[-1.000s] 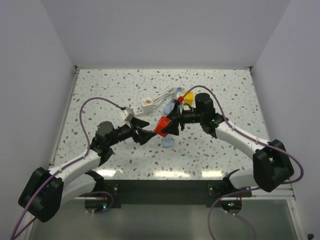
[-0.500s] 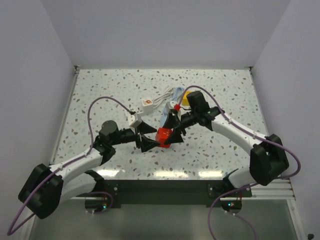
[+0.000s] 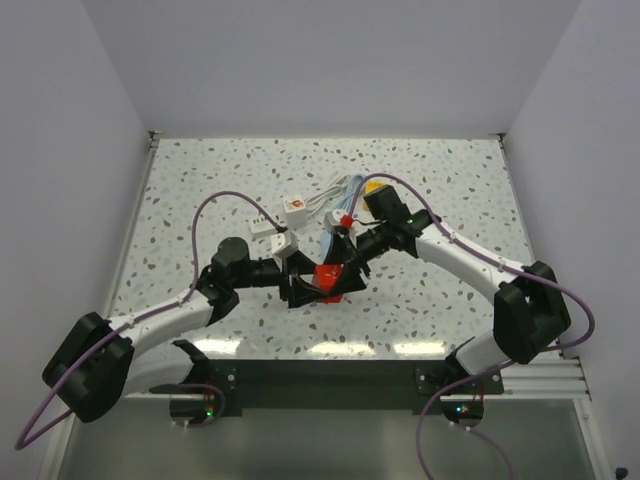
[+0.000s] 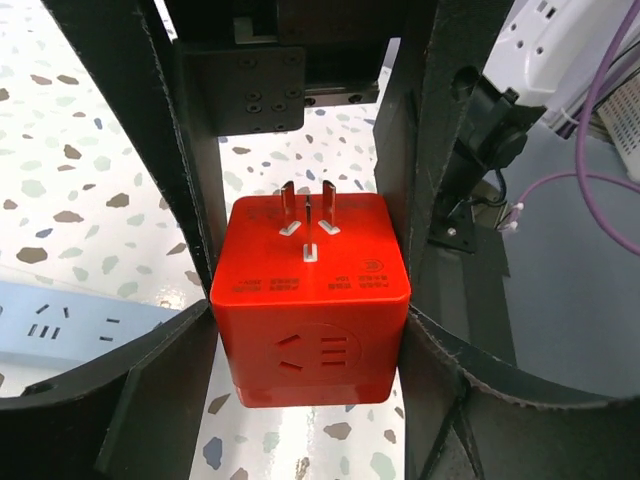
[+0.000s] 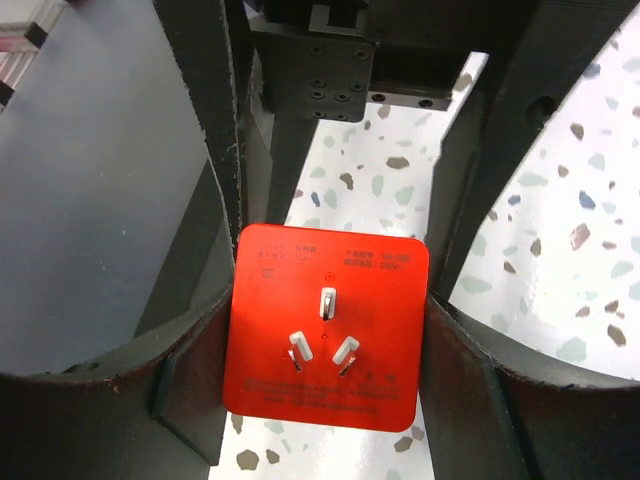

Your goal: Insert the plug

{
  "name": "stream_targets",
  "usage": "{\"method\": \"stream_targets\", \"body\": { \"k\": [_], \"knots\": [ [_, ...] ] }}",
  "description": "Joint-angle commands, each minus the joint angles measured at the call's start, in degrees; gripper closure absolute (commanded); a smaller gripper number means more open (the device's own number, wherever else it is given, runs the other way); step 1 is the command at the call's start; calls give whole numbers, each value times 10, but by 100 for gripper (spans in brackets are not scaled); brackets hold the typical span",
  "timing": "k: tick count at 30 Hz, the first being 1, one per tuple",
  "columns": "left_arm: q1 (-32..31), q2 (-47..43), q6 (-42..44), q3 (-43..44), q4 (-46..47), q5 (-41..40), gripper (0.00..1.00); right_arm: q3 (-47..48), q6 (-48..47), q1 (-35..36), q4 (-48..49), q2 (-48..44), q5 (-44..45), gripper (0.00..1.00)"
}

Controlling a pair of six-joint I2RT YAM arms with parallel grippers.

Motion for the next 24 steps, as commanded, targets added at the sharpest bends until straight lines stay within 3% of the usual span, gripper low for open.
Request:
{"method": "stream_targets", "body": {
  "k": [1, 2, 4, 5, 6, 8, 15, 16, 20, 22, 24],
  "knots": [
    [-15, 17, 28, 34, -3, -26, 31, 30, -11, 14, -7, -2, -27, 99],
    [-17, 24, 32, 33, -4, -23, 48, 30, -11, 14, -6, -3, -24, 99],
    [-22, 30, 33, 30, 4, -15, 66, 25, 17, 14, 21, -8, -11, 98],
    [-24, 34, 32, 28, 9, -5, 91, 23, 33, 14, 36, -10, -3, 97],
    [-28, 36, 29, 25, 23, -4, 100, 19, 66, 14, 70, -13, 5, 93],
    [-32, 42, 20, 20, 43, 7, 100, 14, 85, 15, 88, -14, 24, 89],
    [-39, 56, -24, -9, 146, 44, 100, 19, 85, 14, 97, 2, 18, 62],
    [-39, 54, -29, -13, 152, 36, 100, 17, 84, 14, 98, 4, 18, 56],
    [-39, 60, -36, -23, 161, 4, 100, 9, 84, 11, 110, 6, 26, 50],
    [-39, 71, -37, -27, 160, -24, 100, 3, 91, 6, 122, 9, 34, 36],
    [-39, 79, -39, -30, 160, -44, 100, -4, 115, -4, 154, 16, 40, 32]
  ]
}}
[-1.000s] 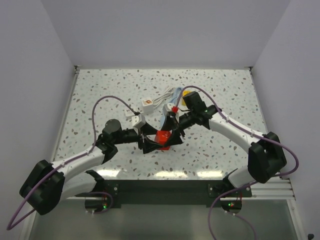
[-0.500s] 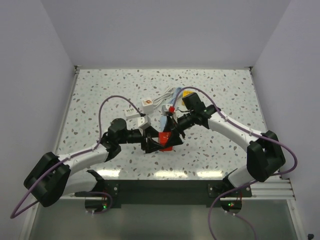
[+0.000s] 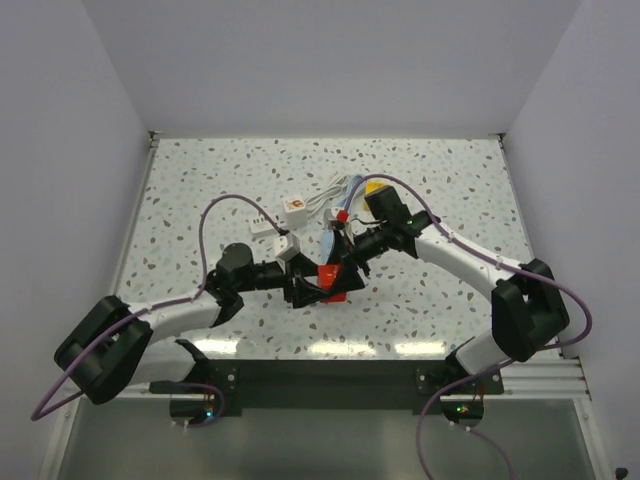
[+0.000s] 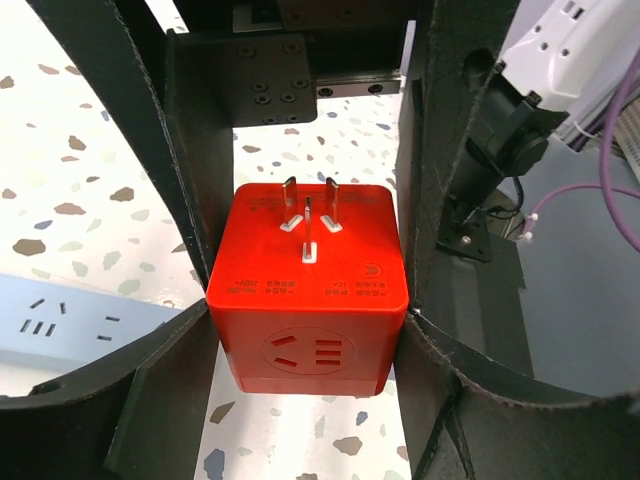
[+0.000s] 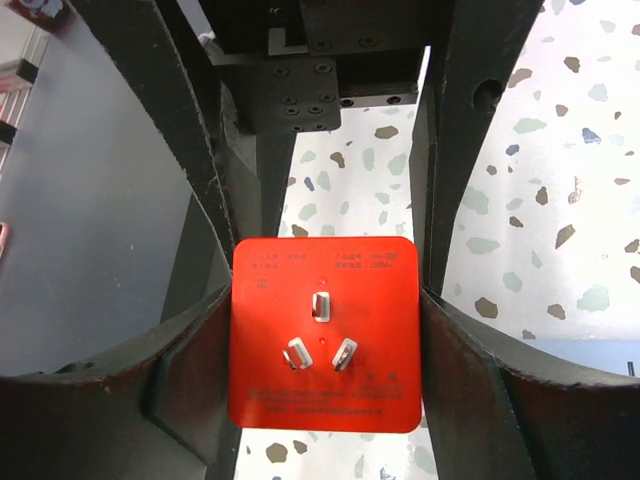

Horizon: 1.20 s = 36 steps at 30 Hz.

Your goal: Insert the plug

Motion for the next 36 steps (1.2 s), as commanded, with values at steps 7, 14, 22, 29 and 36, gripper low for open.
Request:
{"method": "stream_targets", "body": {
  "k": [7, 14, 22, 29, 36],
  "knots": [
    [-23, 91, -28, 1, 88, -91, 100, -14, 112, -9, 226, 49, 74, 21],
    [-24, 150, -26, 13, 108, -115, 100, -26, 151, -13, 266, 50, 186, 14],
    [-23, 127, -91, 17, 102, -215, 100, -138, 238, -15, 389, -70, 440, 11],
    [-16, 82, -191, 24, 100, -273, 100, -268, 301, 7, 495, -216, 586, 10],
    [14, 62, -290, 10, 159, -294, 100, -362, 275, 65, 619, -285, 635, 10]
  ]
}}
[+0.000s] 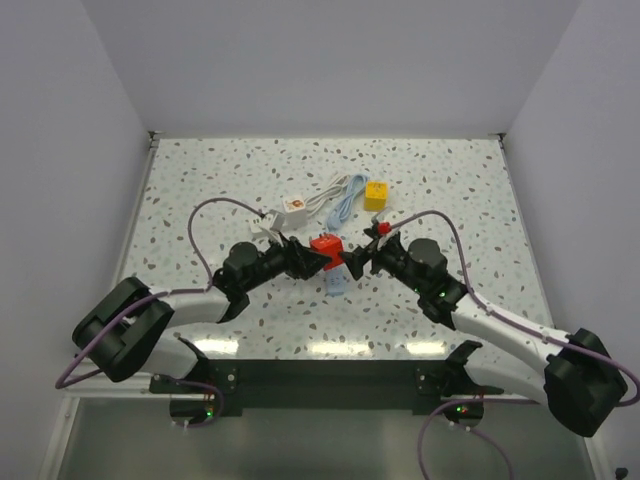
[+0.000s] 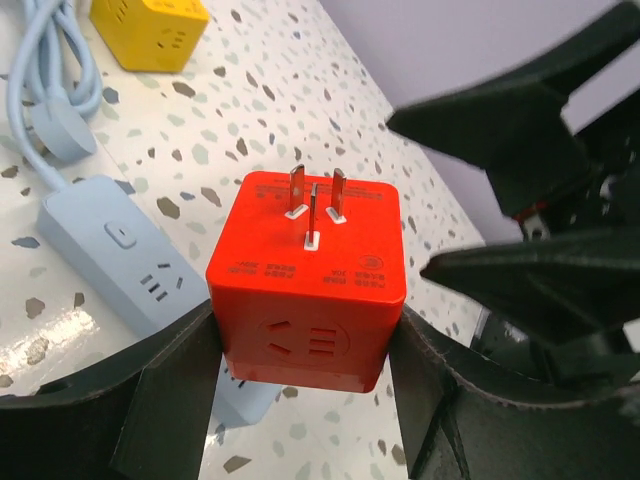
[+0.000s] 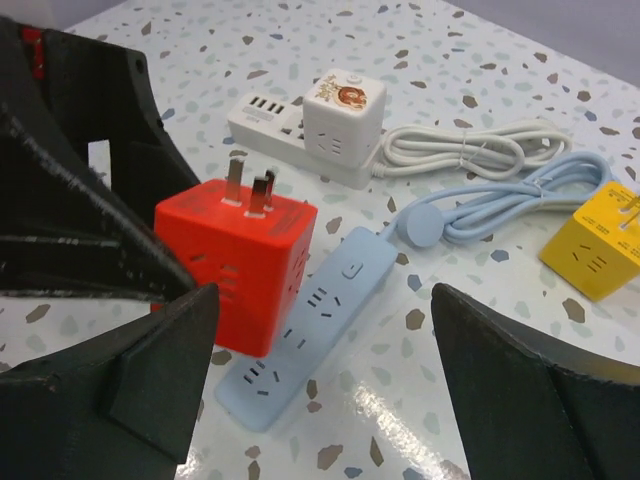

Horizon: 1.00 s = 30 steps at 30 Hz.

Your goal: Insert the plug

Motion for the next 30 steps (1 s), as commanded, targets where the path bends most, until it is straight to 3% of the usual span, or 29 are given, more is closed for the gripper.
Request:
{"method": "stream_targets", "body": {
  "k": [1, 13, 21, 30],
  "knots": [
    [15, -27, -96, 1, 99, -33, 100, -47, -5, 23, 120, -23, 45, 10],
    [13, -19, -239, -13, 221, -39, 100, -114, -64, 99, 288, -21, 66, 10],
    [-9, -25, -308, -35, 278, -55, 100, -109, -126, 160, 386, 18, 136, 10],
    [-33, -27, -359, -57, 323, -82, 100, -80, -168, 197, 432, 83, 165, 11]
  ]
}}
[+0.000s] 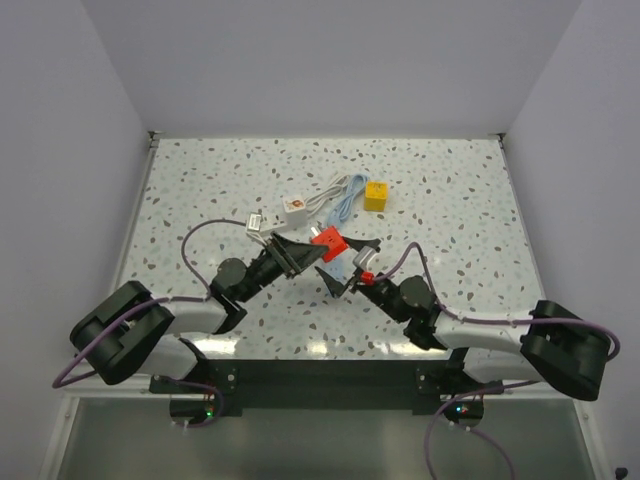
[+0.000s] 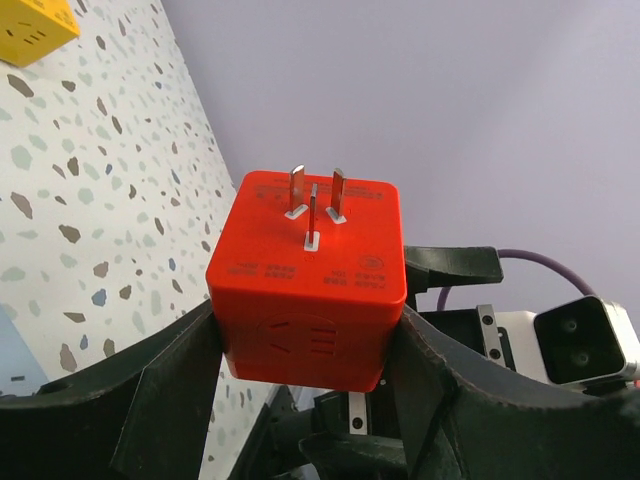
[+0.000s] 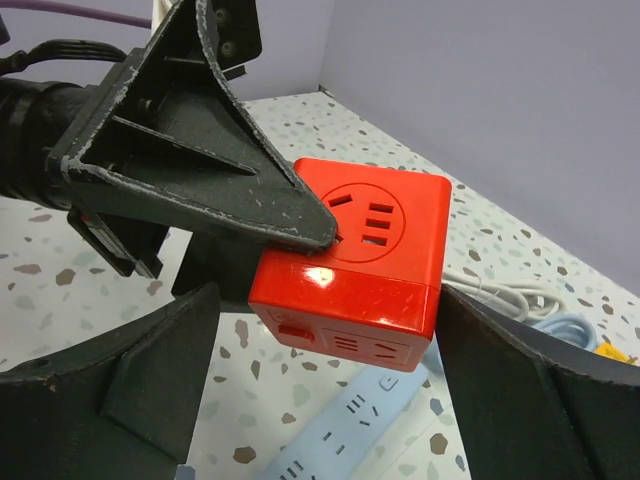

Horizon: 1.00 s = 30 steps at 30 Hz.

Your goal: Insert the plug

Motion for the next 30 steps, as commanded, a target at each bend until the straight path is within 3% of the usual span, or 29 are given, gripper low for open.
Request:
{"method": "stream_targets", "body": {
  "k": [1, 13, 30],
  "knots": [
    [-9, -17, -37, -11, 140, -20, 100, 26, -33, 10, 60, 15, 35, 11],
    [-24, -17, -59, -23, 190, -21, 100, 42, -52, 15, 72, 52, 48, 15],
    [-24, -34, -70, -28, 190, -40, 100, 19, -52, 18, 60, 46, 72, 17]
  ]
}}
